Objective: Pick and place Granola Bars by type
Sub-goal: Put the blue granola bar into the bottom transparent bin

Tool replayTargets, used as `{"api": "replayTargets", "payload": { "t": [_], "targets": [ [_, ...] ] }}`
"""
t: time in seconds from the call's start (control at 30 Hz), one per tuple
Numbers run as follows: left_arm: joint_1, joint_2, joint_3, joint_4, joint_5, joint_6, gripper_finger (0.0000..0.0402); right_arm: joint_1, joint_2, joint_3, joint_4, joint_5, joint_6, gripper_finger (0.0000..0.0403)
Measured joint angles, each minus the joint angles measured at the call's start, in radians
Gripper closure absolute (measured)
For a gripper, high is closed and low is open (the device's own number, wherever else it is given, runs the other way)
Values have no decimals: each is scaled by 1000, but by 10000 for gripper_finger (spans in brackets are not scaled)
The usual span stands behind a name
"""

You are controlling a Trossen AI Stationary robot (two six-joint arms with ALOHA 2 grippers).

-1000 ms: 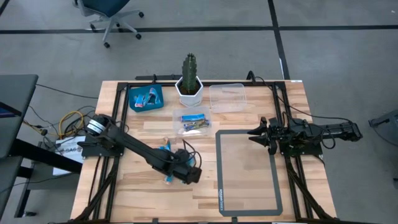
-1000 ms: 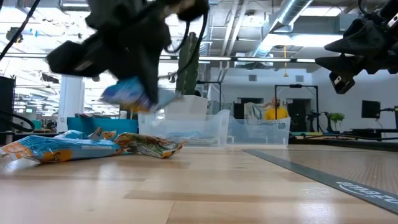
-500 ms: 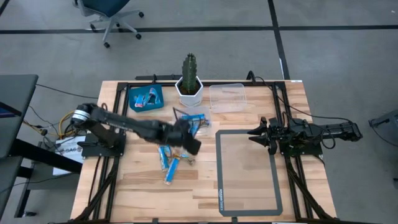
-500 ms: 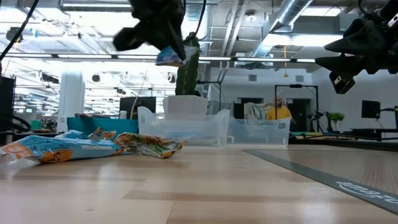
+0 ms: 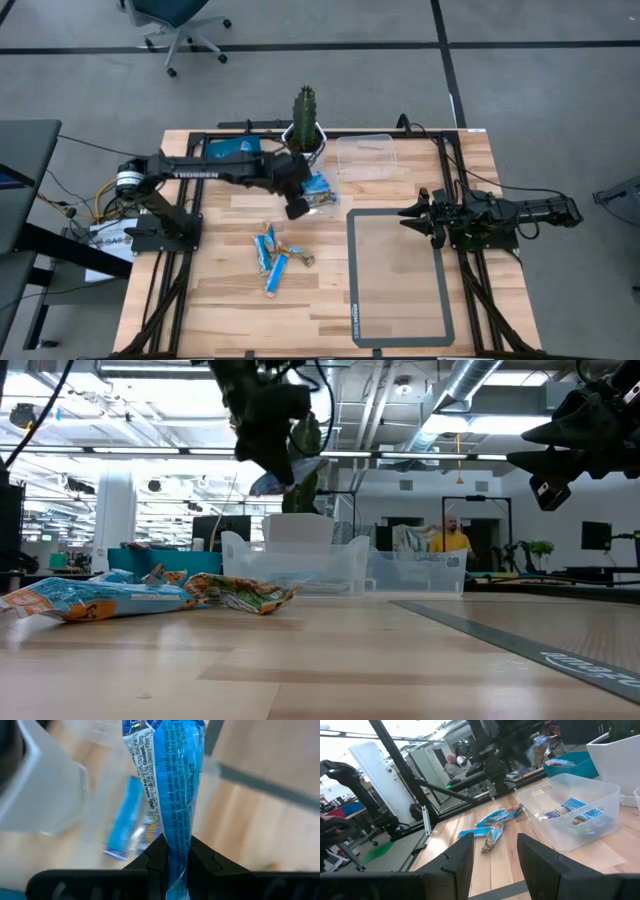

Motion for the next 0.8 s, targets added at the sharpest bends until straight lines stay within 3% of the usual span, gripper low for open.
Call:
{"api": "replayTargets", "payload": {
  "t": [0.27,0.57,0.8],
  "targets": [
    [111,12,-16,-30,75,302,365,0,0,0,0,0,0,262],
    [154,12,-90,28,59,350,363,0,0,0,0,0,0,260],
    [163,12,-106,77,98,380,331,0,0,0,0,0,0,260]
  ]
}}
